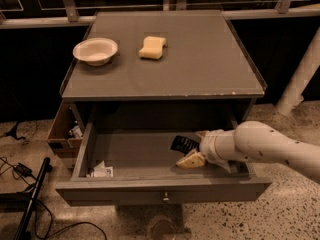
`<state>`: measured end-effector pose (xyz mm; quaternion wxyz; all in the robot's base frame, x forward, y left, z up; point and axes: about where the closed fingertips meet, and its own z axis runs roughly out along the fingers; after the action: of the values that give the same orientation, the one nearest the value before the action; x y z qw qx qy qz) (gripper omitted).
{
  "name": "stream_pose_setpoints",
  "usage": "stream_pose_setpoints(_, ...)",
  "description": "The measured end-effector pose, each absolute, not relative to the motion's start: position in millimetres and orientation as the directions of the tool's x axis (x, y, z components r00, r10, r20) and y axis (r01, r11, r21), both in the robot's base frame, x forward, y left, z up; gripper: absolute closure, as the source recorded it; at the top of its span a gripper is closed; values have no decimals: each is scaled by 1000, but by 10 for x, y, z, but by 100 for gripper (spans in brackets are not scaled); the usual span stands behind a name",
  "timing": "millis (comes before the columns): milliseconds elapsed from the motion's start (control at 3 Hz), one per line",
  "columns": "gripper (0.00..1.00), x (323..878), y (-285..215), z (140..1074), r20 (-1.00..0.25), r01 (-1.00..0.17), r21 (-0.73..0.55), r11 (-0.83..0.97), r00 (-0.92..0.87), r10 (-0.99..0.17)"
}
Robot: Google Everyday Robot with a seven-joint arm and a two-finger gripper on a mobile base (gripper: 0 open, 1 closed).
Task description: Pick rxbar chocolate from top drawer and place on counter
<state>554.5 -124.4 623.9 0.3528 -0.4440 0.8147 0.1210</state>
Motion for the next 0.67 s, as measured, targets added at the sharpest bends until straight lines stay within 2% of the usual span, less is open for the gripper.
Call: stream_pose_setpoints(667, 23, 5775, -1241, 5968, -662, -793, -96, 602, -400, -633)
